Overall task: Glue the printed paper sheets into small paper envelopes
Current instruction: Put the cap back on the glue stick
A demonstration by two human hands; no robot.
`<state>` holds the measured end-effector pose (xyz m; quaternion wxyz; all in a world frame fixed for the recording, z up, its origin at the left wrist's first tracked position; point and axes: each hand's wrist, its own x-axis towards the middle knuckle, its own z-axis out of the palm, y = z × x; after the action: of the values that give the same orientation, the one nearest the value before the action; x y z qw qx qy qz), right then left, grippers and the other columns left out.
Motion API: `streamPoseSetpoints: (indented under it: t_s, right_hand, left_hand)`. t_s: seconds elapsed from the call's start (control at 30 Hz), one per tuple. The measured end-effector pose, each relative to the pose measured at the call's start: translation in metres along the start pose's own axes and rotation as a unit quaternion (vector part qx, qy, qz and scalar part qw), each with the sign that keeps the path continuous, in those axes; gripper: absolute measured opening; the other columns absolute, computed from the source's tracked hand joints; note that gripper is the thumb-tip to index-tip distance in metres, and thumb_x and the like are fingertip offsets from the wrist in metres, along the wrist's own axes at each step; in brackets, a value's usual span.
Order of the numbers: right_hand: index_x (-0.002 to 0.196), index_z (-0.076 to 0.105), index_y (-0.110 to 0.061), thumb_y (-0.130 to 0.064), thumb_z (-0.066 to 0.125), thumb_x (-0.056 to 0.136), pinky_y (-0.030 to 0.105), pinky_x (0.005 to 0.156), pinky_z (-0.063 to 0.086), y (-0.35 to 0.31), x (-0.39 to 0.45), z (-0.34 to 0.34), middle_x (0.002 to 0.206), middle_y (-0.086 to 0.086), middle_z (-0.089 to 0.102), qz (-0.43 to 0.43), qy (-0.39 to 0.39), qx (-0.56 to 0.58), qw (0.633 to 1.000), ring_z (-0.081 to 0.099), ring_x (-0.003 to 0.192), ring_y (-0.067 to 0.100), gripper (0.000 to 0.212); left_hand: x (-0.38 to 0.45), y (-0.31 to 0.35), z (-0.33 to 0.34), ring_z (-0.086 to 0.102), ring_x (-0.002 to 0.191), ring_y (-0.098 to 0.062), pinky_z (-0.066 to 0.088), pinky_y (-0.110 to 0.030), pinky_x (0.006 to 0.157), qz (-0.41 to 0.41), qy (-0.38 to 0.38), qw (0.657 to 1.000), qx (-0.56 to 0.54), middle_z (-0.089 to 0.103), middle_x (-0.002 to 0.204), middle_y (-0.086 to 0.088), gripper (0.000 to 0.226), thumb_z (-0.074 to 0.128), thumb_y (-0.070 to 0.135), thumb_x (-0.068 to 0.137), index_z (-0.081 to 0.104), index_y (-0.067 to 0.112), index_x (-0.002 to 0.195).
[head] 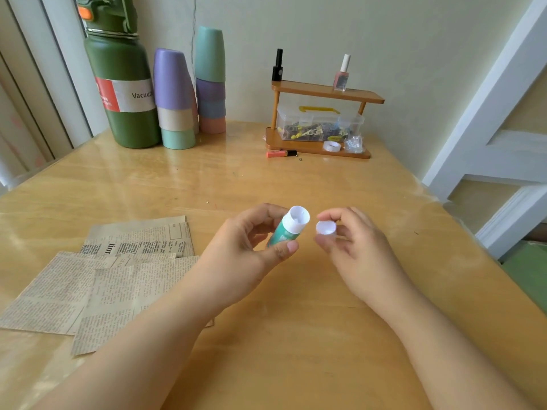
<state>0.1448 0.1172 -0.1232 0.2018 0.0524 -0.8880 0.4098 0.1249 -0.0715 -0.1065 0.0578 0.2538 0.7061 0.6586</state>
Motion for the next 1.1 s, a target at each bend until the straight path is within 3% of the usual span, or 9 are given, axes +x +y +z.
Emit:
streamPoseSetpoints:
  t_s: [0.13, 0.23, 0.3, 0.37, 0.47, 0.67, 0.77, 0.87, 1.1]
  right_hand:
    - [0.103, 0.063, -0.037, -0.020, 0.073, 0.082, 0.030, 0.076, 0.054, -0.020, -0.009, -0.021, 0.098, -0.015, 0.062, -0.028, 0.001, 0.141, 0.990, 0.062, 0.088, 0.010, 0.029]
    - [0.098, 0.056, -0.041, -0.040, 0.073, 0.069, 0.044, 0.082, 0.052, -0.030, -0.011, -0.030, 0.096, -0.009, 0.070, -0.043, -0.016, 0.137, 0.990, 0.061, 0.090, 0.026, 0.034]
    - [0.095, 0.051, -0.038, -0.042, 0.073, 0.067, 0.050, 0.082, 0.048, -0.033, -0.011, -0.033, 0.095, -0.012, 0.072, -0.056, -0.032, 0.115, 0.991, 0.057, 0.089, 0.033, 0.036]
    - [0.092, 0.055, -0.033, -0.038, 0.076, 0.066, 0.045, 0.078, 0.047, -0.032, -0.011, -0.038, 0.092, -0.011, 0.071, -0.065, -0.041, 0.085, 0.993, 0.055, 0.083, 0.027, 0.034]
    - [0.093, 0.065, -0.031, -0.040, 0.078, 0.062, 0.025, 0.069, 0.041, -0.030, -0.011, -0.044, 0.084, -0.006, 0.065, -0.071, -0.046, 0.036, 0.996, 0.045, 0.072, 0.012, 0.035]
    - [0.096, 0.070, -0.036, -0.044, 0.083, 0.061, 0.034, 0.067, 0.050, -0.032, -0.014, -0.042, 0.083, 0.002, 0.067, -0.059, -0.096, 0.084, 0.990, 0.053, 0.067, 0.015, 0.039]
    - [0.104, 0.070, -0.038, -0.045, 0.071, 0.071, 0.022, 0.074, 0.053, -0.032, -0.016, -0.045, 0.094, 0.000, 0.072, -0.041, -0.121, 0.128, 0.983, 0.066, 0.081, 0.012, 0.034]
    - [0.102, 0.071, -0.036, -0.038, 0.066, 0.075, 0.010, 0.068, 0.046, -0.034, -0.016, -0.044, 0.081, -0.014, 0.071, -0.024, -0.124, 0.144, 0.982, 0.062, 0.068, 0.002, 0.027]
    - [0.098, 0.073, -0.029, -0.036, 0.066, 0.072, 0.014, 0.059, 0.047, -0.040, -0.018, -0.036, 0.072, -0.011, 0.071, -0.012, -0.121, 0.209, 0.970, 0.058, 0.060, 0.003, 0.028]
  left_hand:
    - [0.000, 0.000, -0.002, 0.056, 0.078, -0.008, 0.044, -0.019, 0.074, 0.005, 0.002, 0.998, 0.061, 0.062, 0.090, -0.001, 0.024, 0.073, 0.018, 0.080, 0.066, 0.031, 0.099]
    - [0.000, 0.000, -0.004, 0.055, 0.083, -0.008, 0.042, -0.015, 0.075, 0.023, -0.012, 0.993, 0.113, 0.058, 0.093, 0.001, 0.025, 0.071, 0.033, 0.073, 0.067, 0.039, 0.097]
    - [-0.001, 0.001, -0.004, 0.053, 0.082, -0.004, 0.038, -0.011, 0.074, 0.033, -0.031, 0.989, 0.140, 0.056, 0.091, 0.006, 0.027, 0.068, 0.035, 0.072, 0.067, 0.040, 0.098]
    - [-0.001, 0.002, -0.005, 0.055, 0.083, -0.006, 0.039, -0.011, 0.074, 0.040, -0.046, 0.987, 0.151, 0.056, 0.091, 0.009, 0.026, 0.068, 0.034, 0.073, 0.068, 0.039, 0.099]
    - [-0.002, 0.005, -0.006, 0.057, 0.085, -0.009, 0.041, -0.014, 0.075, 0.042, -0.065, 0.984, 0.160, 0.059, 0.091, 0.010, 0.026, 0.068, 0.035, 0.074, 0.068, 0.039, 0.099]
    - [-0.006, 0.014, -0.006, 0.064, 0.083, -0.006, 0.050, -0.020, 0.074, 0.024, -0.112, 0.980, 0.164, 0.070, 0.093, 0.015, 0.027, 0.069, 0.037, 0.077, 0.067, 0.035, 0.104]
    - [-0.007, 0.018, -0.007, 0.063, 0.077, -0.005, 0.048, -0.017, 0.068, 0.037, -0.102, 0.979, 0.175, 0.069, 0.088, 0.015, 0.024, 0.064, 0.040, 0.075, 0.067, 0.036, 0.099]
    - [-0.008, 0.019, -0.008, 0.058, 0.065, -0.009, 0.043, -0.019, 0.058, 0.040, -0.082, 0.978, 0.186, 0.067, 0.078, 0.008, 0.022, 0.064, 0.045, 0.074, 0.068, 0.032, 0.091]
    - [-0.010, 0.021, -0.009, 0.043, 0.051, -0.003, 0.033, -0.012, 0.048, 0.038, -0.064, 0.982, 0.172, 0.057, 0.062, 0.007, 0.028, 0.070, 0.049, 0.068, 0.063, 0.023, 0.075]
